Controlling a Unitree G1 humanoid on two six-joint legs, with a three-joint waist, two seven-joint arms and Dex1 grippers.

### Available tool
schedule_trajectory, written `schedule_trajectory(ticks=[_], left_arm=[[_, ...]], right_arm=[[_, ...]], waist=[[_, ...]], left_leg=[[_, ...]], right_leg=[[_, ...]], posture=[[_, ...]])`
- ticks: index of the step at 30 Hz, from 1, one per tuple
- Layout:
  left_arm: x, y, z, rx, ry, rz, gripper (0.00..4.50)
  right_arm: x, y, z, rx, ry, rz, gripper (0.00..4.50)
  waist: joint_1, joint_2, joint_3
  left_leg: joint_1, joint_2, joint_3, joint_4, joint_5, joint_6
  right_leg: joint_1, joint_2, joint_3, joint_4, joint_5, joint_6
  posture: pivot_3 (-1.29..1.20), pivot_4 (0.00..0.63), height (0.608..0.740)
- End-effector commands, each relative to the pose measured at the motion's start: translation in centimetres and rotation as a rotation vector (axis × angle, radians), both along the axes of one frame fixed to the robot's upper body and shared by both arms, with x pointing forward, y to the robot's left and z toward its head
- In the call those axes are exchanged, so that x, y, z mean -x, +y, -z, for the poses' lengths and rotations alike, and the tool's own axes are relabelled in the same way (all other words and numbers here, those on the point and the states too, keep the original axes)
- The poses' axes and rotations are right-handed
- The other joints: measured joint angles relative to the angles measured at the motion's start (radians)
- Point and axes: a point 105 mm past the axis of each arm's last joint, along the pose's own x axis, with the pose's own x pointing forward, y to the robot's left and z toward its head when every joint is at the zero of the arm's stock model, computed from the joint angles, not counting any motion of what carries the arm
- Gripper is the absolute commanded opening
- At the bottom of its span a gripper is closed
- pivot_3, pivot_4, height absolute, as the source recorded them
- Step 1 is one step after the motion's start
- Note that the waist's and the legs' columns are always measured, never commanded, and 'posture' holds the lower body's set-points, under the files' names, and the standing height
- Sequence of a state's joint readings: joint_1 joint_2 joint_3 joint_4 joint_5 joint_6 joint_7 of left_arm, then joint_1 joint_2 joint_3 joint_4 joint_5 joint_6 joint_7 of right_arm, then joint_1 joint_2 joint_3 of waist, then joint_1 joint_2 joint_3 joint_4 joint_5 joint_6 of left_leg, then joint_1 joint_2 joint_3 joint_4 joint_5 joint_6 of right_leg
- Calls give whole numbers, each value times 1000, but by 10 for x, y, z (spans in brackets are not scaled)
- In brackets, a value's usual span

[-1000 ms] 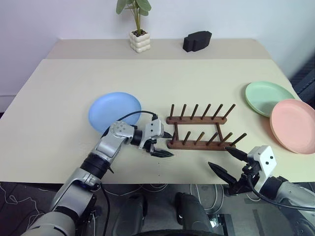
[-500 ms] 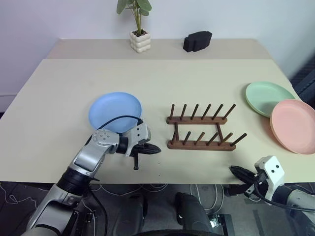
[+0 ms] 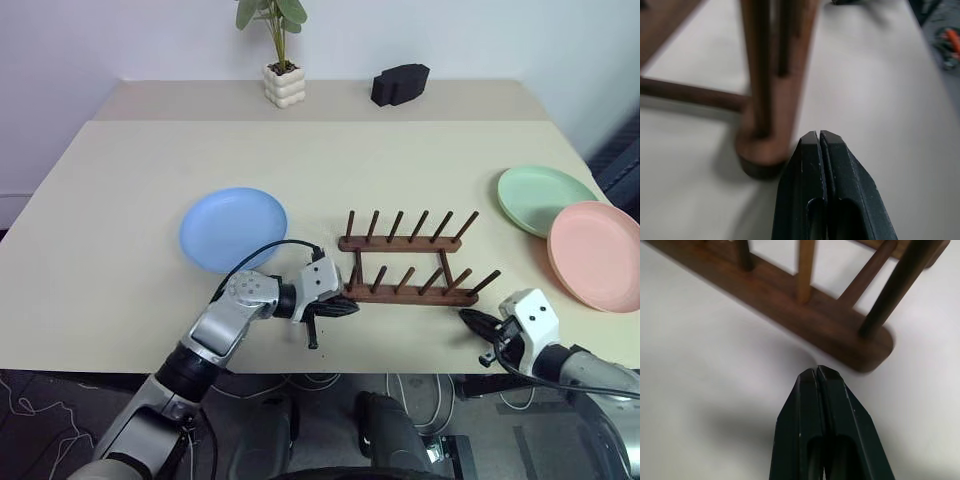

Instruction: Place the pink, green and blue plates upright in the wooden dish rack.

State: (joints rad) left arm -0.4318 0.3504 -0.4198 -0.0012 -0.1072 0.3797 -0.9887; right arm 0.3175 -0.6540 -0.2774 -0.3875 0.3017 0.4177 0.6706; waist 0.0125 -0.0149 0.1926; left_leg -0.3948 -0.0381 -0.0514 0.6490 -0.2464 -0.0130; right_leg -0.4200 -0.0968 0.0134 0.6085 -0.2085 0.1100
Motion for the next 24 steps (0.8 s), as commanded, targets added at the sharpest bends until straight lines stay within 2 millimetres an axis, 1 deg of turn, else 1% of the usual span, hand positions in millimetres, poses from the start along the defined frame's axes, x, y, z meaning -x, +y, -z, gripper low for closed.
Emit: schedule_trajectory(ticks=[1, 10, 20, 24], left_arm=[[-8, -1, 2, -17, -47, -35, 45], [-12, -2, 1, 7, -66, -73, 45], [-32, 2, -4, 12, -120, -159, 45], [-38, 3, -6, 11, -138, -189, 45]], right_arm=[[-4, -3, 4, 25, -9, 16, 0], [-22, -9, 3, 55, -53, 16, 0], [-42, -10, 2, 79, -97, -5, 0], [-46, -10, 1, 83, -106, -14, 0]], waist=[[0, 0, 0], [-2, -1, 0], [-3, -1, 0], [-3, -1, 0]], left_leg=[[0, 0, 0, 0, 0, 0], [3, 0, 0, 0, 0, 0], [4, 0, 0, 0, 0, 0], [4, 0, 0, 0, 0, 0]], right_leg=[[0, 0, 0, 0, 0, 0], [4, 0, 0, 0, 0, 0], [5, 0, 0, -1, 0, 0], [5, 0, -1, 0, 0, 0]], posture=[[0, 150, 736], [0, 150, 736], [0, 150, 736], [0, 150, 736]])
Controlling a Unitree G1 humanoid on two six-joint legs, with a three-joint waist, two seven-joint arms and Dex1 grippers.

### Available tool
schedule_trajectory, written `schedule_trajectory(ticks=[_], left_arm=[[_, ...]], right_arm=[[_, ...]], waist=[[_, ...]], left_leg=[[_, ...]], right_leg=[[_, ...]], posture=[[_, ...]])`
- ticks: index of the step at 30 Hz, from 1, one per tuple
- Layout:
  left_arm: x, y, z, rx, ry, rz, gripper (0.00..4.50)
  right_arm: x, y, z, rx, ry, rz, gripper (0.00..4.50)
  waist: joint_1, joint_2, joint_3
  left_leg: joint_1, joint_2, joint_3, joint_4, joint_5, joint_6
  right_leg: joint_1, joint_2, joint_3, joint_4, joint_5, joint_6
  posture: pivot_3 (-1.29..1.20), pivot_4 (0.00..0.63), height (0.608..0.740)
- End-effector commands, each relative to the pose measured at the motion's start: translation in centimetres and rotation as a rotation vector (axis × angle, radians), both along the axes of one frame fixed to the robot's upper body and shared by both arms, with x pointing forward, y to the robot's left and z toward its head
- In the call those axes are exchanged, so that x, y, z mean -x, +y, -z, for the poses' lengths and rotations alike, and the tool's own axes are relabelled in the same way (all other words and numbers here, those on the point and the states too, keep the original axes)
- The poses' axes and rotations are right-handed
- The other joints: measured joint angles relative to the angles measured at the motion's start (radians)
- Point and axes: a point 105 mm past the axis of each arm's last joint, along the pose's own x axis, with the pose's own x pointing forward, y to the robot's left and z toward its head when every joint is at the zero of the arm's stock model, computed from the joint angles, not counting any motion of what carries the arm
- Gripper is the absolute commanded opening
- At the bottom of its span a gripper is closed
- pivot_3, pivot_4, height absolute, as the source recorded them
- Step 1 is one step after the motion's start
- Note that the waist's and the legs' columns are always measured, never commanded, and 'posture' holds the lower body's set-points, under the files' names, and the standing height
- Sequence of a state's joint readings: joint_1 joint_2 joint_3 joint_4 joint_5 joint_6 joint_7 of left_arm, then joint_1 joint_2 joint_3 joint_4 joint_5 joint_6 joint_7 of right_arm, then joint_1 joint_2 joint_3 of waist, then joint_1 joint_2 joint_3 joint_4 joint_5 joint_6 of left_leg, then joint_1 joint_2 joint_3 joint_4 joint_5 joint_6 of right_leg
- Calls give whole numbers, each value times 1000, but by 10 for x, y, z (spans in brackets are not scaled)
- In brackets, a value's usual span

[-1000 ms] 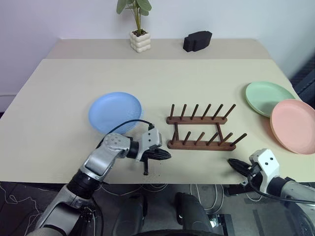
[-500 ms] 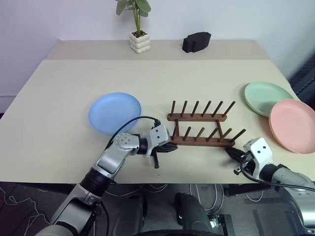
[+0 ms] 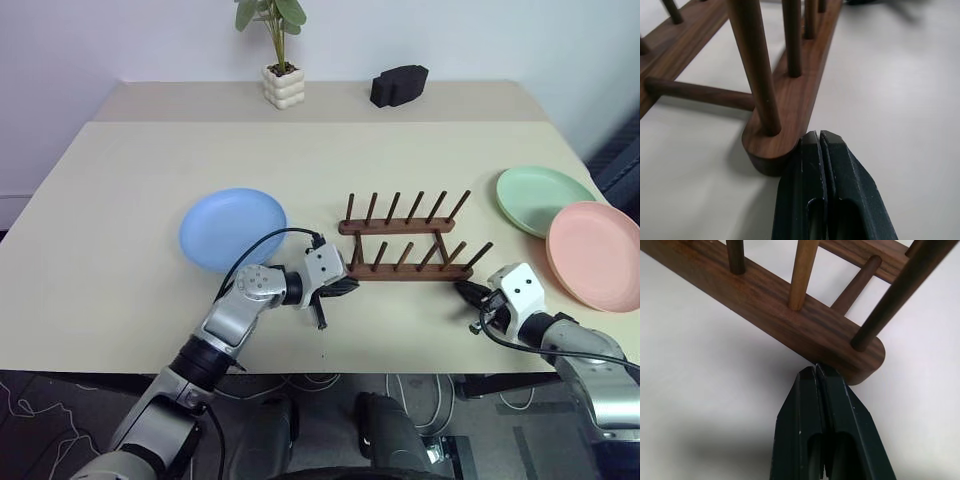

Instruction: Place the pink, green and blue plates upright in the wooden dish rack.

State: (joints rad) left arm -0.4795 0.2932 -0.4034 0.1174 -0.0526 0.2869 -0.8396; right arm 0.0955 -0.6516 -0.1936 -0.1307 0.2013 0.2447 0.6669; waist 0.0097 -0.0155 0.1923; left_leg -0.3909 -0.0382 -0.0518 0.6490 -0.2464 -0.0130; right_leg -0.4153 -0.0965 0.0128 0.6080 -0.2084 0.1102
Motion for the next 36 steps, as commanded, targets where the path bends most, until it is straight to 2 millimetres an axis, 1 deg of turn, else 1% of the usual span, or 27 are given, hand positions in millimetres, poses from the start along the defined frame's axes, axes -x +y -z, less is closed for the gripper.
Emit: schedule_trajectory(ticks=[1, 7, 9, 11, 12, 13, 14, 15, 16, 18, 21, 22, 24, 28, 30, 36], left_arm=[[-9, 7, -4, -4, -29, -46, 45], [-8, 7, -5, -3, -30, -43, 45], [-6, 8, -6, 4, -25, -34, 45], [0, 11, -10, 29, -6, -6, 45], [4, 12, -12, 46, 5, 14, 45], [12, 13, -16, 81, 36, 50, 45], [21, 15, -20, 114, 65, 89, 0], [29, 15, -24, 141, 88, 128, 0], [35, 15, -27, 159, 103, 159, 0], [41, 15, -29, 170, 117, 186, 0], [48, 7, -36, 195, 122, 238, 0], [48, 4, -39, 203, 116, 253, 0], [49, 0, -43, 215, 104, 276, 0], [48, -6, -50, 226, 83, 307, 0], [48, -7, -52, 223, 68, 318, 0], [47, -5, -53, 223, 58, 311, 0]], right_arm=[[-1, -3, 3, 18, 9, 4, 0], [-1, -5, 2, 23, 1, 1, 0], [4, -10, -7, 25, -14, 1, 0], [14, -14, -20, -4, -12, -12, 0], [18, -15, -27, -9, -19, -12, 0], [25, -19, -37, -24, -26, -8, 0], [33, -23, -46, -36, -28, -4, 544], [40, -27, -54, -38, -32, 5, 876], [45, -32, -61, -27, -35, 27, 1337], [50, -43, -68, 5, -41, 71, 2352], [53, -78, -83, 72, -88, 232, 3896], [54, -86, -84, 83, -87, 266, 4378], [56, -92, -78, 93, -63, 288, 4378], [48, -102, -62, 113, -43, 344, 4378], [41, -108, -54, 111, -29, 369, 4378], [22, -121, -35, 136, -2, 401, 4378]], waist=[[0, 0, 0], [0, 0, 0], [2, 0, 0], [4, 1, 0], [4, 1, 0], [3, 1, 0], [3, 1, 0], [3, 1, 1], [3, 1, 1], [3, 1, 1], [3, 1, 1], [3, 2, 0], [3, 2, 0], [2, 2, 0], [1, 2, 0], [2, 2, 0]], left_leg=[[0, 0, 0, 0, 0, 0], [0, 0, 0, 0, 0, 0], [0, 0, 0, 0, 0, 0], [-1, 0, 0, 0, 0, 0], [-1, -1, -1, -1, 0, 0], [-1, -1, -1, -1, 0, 0], [-2, -1, -1, -1, 0, 1], [-3, -1, -1, -2, 0, 1], [-4, -1, -1, -2, -1, 1], [-4, -1, -1, -1, -1, 1], [-3, 0, -1, 0, -1, 1], [-2, 0, -1, 0, -1, 1], [-2, 0, -1, -1, -1, 1], [-4, 0, 0, -2, -3, 5], [-4, -1, 0, -2, -4, 6], [-3, -1, 0, -1, -4, 6]], right_leg=[[0, 0, 0, 0, 0, 0], [0, 0, 0, 0, 0, 0], [0, 0, 0, 0, 0, 0], [0, 0, 0, 0, 0, 0], [0, 0, 0, 0, 0, 0], [-1, 0, 0, 0, -1, 1], [-2, 0, 0, 0, -1, 1], [-3, 0, 0, 0, -1, 1], [-4, 0, 0, 0, -1, 1], [-4, 0, 0, 0, -1, 1], [-2, 0, 0, -1, -1, 1], [-1, 0, 0, -3, -1, 0], [2, 0, -1, -8, -1, 0], [3, -1, -2, -12, 0, 0], [3, -1, -1, -13, 2, -3], [3, -1, -1, -12, 2, -3]], posture=[[0, 150, 736], [0, 150, 736], [0, 150, 736], [0, 150, 736], [0, 150, 736], [0, 150, 736], [0, 150, 736], [0, 150, 736], [0, 150, 736], [0, 150, 736], [0, 150, 736], [0, 150, 736], [0, 150, 736], [0, 150, 736], [0, 150, 736], [0, 150, 736]])
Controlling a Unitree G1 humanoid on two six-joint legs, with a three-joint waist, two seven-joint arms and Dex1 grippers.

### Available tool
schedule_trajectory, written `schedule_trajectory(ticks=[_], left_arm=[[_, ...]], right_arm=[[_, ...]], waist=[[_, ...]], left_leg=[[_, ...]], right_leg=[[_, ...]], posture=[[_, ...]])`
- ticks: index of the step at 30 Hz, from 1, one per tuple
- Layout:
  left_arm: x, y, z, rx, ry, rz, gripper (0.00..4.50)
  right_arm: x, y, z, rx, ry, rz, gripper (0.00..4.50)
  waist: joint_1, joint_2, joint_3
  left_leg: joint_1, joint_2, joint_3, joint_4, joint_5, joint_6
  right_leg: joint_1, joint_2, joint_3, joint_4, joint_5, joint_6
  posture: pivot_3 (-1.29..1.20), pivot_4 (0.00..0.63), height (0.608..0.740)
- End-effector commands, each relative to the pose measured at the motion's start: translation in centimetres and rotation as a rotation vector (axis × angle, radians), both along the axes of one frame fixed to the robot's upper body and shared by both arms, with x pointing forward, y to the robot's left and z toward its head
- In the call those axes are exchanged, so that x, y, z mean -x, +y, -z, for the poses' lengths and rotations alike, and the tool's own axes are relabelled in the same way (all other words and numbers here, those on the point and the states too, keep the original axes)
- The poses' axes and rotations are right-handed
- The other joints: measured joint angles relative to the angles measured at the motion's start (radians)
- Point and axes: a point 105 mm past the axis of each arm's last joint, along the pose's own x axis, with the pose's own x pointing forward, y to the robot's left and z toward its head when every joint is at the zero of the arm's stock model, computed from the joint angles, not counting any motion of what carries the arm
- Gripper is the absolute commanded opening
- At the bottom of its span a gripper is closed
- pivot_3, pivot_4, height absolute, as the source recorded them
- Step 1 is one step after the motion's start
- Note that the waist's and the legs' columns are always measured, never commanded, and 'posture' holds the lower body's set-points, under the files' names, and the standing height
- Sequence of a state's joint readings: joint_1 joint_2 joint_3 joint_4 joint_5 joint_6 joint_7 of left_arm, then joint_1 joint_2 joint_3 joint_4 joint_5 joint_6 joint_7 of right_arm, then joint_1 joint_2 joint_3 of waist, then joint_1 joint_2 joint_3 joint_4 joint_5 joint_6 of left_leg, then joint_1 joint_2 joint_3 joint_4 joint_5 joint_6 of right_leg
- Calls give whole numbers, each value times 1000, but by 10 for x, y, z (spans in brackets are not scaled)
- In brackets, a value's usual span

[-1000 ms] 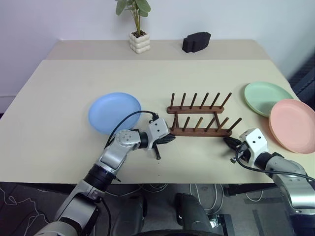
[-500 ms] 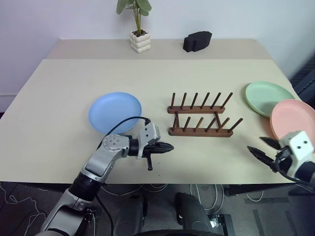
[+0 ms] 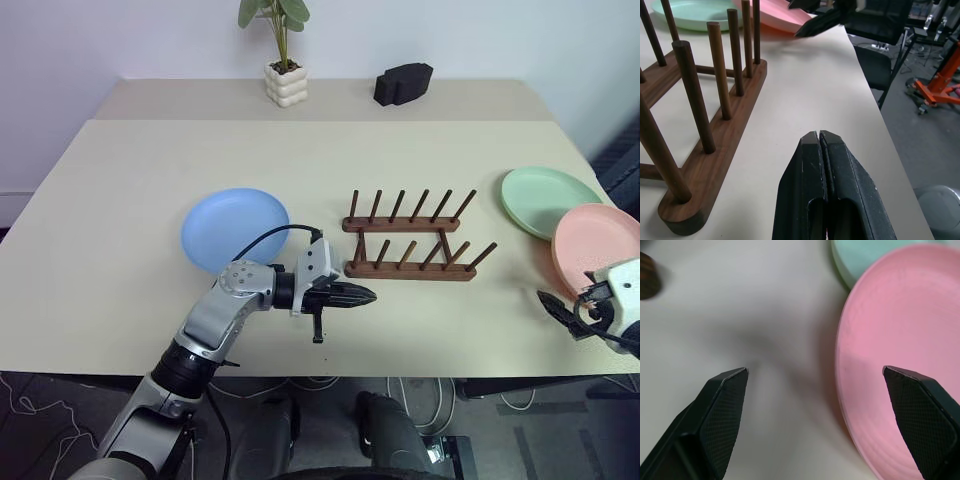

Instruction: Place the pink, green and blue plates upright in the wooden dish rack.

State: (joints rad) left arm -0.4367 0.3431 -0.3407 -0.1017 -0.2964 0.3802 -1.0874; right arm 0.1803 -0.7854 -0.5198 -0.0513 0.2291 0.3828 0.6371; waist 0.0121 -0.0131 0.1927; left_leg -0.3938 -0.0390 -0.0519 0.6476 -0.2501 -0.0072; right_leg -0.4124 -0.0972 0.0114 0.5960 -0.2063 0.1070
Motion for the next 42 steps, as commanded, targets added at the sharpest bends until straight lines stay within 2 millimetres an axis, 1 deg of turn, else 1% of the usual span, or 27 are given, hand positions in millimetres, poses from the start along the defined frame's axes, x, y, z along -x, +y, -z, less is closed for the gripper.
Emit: schedule_trajectory(ticks=[1, 3, 6, 8, 10, 13, 15, 18, 20, 22, 23, 26, 28, 29, 31, 33, 35, 36, 37, 38, 39, 41, 42], left_arm=[[3, -1, -10, 31, -37, 15, 0], [3, 0, -10, 33, -36, 4, 0], [3, 2, -11, 38, -36, -19, 0], [3, 2, -11, 41, -32, -28, 0], [3, 1, -11, 44, -28, -30, 0], [3, 0, -12, 47, -28, -24, 0], [3, -1, -12, 49, -30, -13, 0], [3, -2, -13, 51, -33, -4, 0], [2, -3, -13, 51, -32, -1, 0], [2, -3, -13, 51, -31, 2, 0], [2, -3, -13, 51, -30, 4, 0], [3, -6, -11, 53, -25, 11, 0], [3, -7, -11, 55, -23, 13, 0], [3, -8, -10, 56, -23, 13, 0], [2, -9, -10, 58, -25, 11, 0], [2, -9, -10, 62, -26, 4, 0], [1, -7, -10, 63, -25, -8, 0], [1, -7, -9, 64, -25, -14, 0], [1, -6, -9, 64, -25, -17, 0], [1, -5, -9, 64, -24, -24, 0], [1, -4, -8, 64, -23, -29, 0], [1, -4, -8, 64, -22, -34, 0], [1, -4, -8, 64, -22, -36, 0]], right_arm=[[-7, -9, 0, 58, -9, 9, 4149], [-9, -10, 3, 64, -5, 4, 3543], [-9, -11, 3, 85, -10, -1, 2087], [-9, -11, 1, 93, -20, 2, 990], [-8, -12, 1, 105, -26, 8, 47], [-5, -10, -1, 118, -42, 14, 47], [-2, -7, -6, 159, -55, -2, 47], [2, -5, -22, 281, -75, -20, 47], [3, -3, -33, 329, -96, -30, 47], [3, 3, -54, 388, -147, -58, 47], [2, 10, -70, 410, -191, -84, 47], [-6, 41, -121, 378, -385, -195, 47], [-9, 62, -145, 304, -484, -270, 47], [-10, 69, -151, 272, -507, -294, 47], [-10, 89, -173, 120, -611, -371, 47], [-3, 114, -183, -72, -641, -521, 47], [6, 130, -186, -253, -632, -647, 47], [11, 136, -189, -359, -628, -702, 47], [14, 140, -192, -429, -623, -734, 47], [18, 143, -197, -565, -620, -786, 47], [22, 145, -200, -654, -617, -821, 47], [25, 145, -204, -741, -606, -847, 47], [23, 143, -200, -760, -584, -837, 47]], waist=[[0, 0, 0], [0, 0, 0], [0, 0, 0], [0, 0, 0], [-1, 0, 0], [0, 0, 0], [2, 0, 0], [1, 0, 0], [0, 1, 0], [-2, 1, 0], [-3, 2, 0], [-8, 4, 0], [-9, 4, 0], [-6, 4, 0], [-1, 2, 1], [4, 2, 1], [5, 1, 1], [4, 1, 2], [3, 1, 2], [2, 1, 2], [1, 1, 2], [1, 1, 2], [1, 1, 2]], left_leg=[[0, 0, 0, 0, 0, 0], [0, 0, 0, 0, 0, 0], [0, 0, 0, 0, 0, 0], [0, 0, 0, 0, 0, 0], [0, 0, 0, 0, 0, 0], [1, 0, -1, 0, 0, 0], [1, 0, -1, 0, 0, 0], [1, 0, -1, 0, 0, 0], [1, 0, -1, 0, 0, 0], [1, 0, 0, 0, 0, 0], [1, 0, 0, 0, 0, 0], [2, 0, 0, 0, 0, 0], [2, 1, 0, 0, 0, 0], [2, 1, 0, 0, 0, 0], [1, 1, -2, 0, 0, 0], [0, 0, -3, 0, 0, 0], [-1, 0, -4, 0, 0, 0], [-2, 0, -4, 0, 0, 1], [-2, 0, -4, 0, -1, 1], [-2, -1, -4, 1, -1, 1], [-2, -1, -4, 1, -1, 1], [-2, -1, -4, 1, -1, 1], [-1, -1, -4, 1, -1, 1]], right_leg=[[0, 0, 0, 0, 0, 0], [0, 0, 0, 0, 0, 0], [0, 0, 0, 0, 0, 0], [0, 0, 0, 0, 0, 0], [0, 0, 0, 0, 0, 0], [2, 0, 0, 0, -1, 1], [1, 0, 0, 0, -2, 3], [1, 0, 0, 0, -2, 4], [1, 0, 0, 0, -2, 4], [1, 0, 0, 0, -2, 4], [1, 0, 0, 0, -2, 4], [1, 0, 1, 0, -2, 4], [1, 1, 1, 1, -2, 4], [1, 1, 0, 1, -2, 4], [2, 1, -1, 0, -2, 4], [2, 1, -2, 0, -2, 4], [2, 1, -2, -1, 0, 1], [2, 0, -2, -1, 0, 1], [2, 0, -2, -2, 0, 1], [2, 0, -2, -2, 0, 1], [2, 0, -2, -2, 0, 1], [2, 0, -2, -1, 0, 1], [2, 0, -2, -1, 0, 0]], posture=[[0, 150, 736], [0, 150, 736], [0, 150, 736], [0, 150, 736], [0, 150, 736], [0, 150, 736], [0, 150, 736], [0, 150, 736], [0, 150, 736], [0, 150, 736], [0, 150, 736], [0, 150, 736], [0, 150, 736], [0, 150, 736], [0, 150, 736], [0, 150, 736], [0, 150, 736], [0, 150, 736], [0, 150, 736], [0, 150, 736], [0, 150, 736], [0, 150, 736], [0, 150, 736]])
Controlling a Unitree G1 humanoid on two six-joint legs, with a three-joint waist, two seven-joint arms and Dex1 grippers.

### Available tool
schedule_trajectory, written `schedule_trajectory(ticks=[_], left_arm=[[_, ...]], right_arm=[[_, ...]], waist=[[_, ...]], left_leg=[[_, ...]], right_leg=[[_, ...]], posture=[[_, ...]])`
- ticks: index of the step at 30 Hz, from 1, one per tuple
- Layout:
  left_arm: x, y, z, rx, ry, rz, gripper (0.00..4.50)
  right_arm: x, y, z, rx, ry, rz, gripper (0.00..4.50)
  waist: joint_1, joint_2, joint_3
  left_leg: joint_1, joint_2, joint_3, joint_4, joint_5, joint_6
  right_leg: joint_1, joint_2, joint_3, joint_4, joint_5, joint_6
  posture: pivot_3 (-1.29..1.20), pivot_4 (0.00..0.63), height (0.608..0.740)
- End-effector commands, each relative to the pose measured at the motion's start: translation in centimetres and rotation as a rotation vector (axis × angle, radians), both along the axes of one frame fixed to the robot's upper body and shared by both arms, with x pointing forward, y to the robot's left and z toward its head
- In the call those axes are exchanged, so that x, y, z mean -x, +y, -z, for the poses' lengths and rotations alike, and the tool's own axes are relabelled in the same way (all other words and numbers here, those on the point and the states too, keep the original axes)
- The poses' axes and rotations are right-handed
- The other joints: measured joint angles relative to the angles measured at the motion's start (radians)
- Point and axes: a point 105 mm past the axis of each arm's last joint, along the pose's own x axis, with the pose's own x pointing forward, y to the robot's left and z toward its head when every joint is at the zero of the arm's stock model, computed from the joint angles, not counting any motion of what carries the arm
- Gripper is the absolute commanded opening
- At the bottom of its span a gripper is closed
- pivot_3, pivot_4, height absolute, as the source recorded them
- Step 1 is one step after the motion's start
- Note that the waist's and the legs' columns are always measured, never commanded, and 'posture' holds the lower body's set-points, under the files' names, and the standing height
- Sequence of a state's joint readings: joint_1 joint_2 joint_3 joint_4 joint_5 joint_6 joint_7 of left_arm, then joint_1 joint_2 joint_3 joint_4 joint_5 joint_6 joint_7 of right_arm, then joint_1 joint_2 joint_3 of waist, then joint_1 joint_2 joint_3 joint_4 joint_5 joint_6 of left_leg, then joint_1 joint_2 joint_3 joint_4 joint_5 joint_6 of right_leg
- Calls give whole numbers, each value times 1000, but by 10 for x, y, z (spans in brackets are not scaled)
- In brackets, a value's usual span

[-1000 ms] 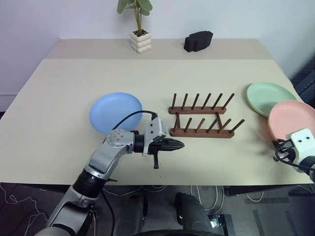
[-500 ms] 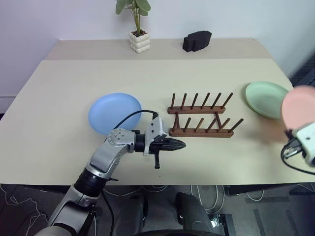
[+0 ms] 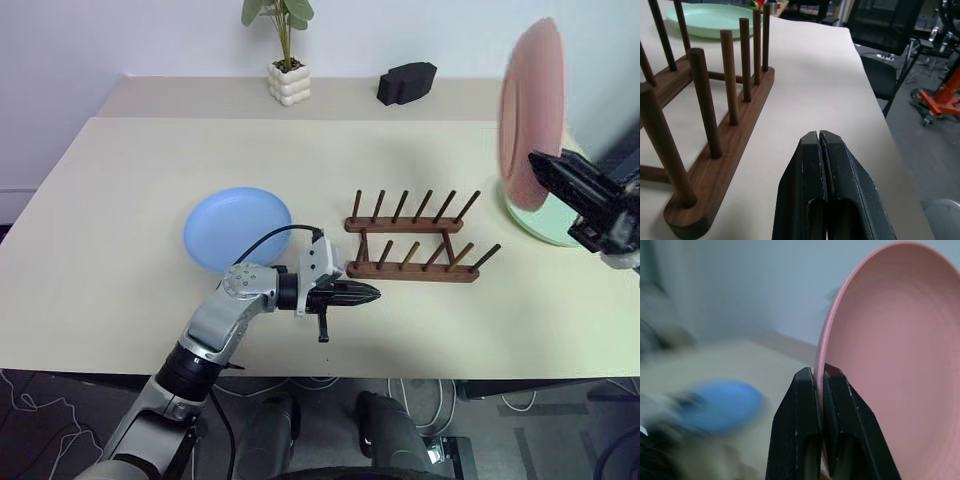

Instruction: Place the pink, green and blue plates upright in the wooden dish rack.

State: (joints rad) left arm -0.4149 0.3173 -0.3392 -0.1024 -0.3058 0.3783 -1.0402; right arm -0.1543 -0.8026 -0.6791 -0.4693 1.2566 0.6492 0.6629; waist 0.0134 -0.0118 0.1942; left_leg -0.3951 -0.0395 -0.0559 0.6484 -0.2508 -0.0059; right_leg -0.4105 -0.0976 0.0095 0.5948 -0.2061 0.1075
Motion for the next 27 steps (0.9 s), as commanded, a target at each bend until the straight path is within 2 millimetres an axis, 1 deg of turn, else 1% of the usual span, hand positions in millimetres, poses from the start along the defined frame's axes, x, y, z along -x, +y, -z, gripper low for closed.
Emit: schedule_trajectory(ticks=[1, 6, 9, 14, 22, 27], left_arm=[[2, 0, -9, 28, -40, 1, 0], [2, 1, -9, 27, -41, 2, 0], [2, 1, -9, 26, -41, 3, 0], [1, 2, -9, 23, -42, 2, 0], [1, 4, -9, 20, -43, -3, 0], [0, 4, -10, 20, -44, -5, 0]], right_arm=[[8, -5, -9, -92, 12, -56, 47], [5, -9, 7, -129, 107, -81, 47], [3, -12, 11, -140, 126, -77, 47], [1, -15, 27, -170, 210, -101, 47], [-1, -13, 32, -198, 247, -133, 47], [-8, -19, 39, -239, 279, -118, 47]], waist=[[0, 0, 0], [0, 0, 0], [0, 0, 0], [0, 0, 0], [0, 1, 0], [-1, 1, 0]], left_leg=[[0, 0, 0, 0, 0, 0], [0, 0, 0, 0, 0, 0], [0, 0, 0, 0, 0, 0], [0, 0, 1, 0, 0, 0], [0, 0, 1, 0, 0, 0], [0, 0, 1, 0, 0, 0]], right_leg=[[0, 0, 0, 0, 0, 0], [0, 0, 0, 0, 0, 0], [0, 0, 0, 0, 0, 0], [0, 0, 0, 0, 0, 0], [0, 0, 0, 0, 0, 0], [-1, 0, 0, 0, 0, 0]], posture=[[0, 150, 736], [0, 150, 736], [0, 150, 736], [0, 150, 736], [0, 150, 736], [0, 150, 736]])
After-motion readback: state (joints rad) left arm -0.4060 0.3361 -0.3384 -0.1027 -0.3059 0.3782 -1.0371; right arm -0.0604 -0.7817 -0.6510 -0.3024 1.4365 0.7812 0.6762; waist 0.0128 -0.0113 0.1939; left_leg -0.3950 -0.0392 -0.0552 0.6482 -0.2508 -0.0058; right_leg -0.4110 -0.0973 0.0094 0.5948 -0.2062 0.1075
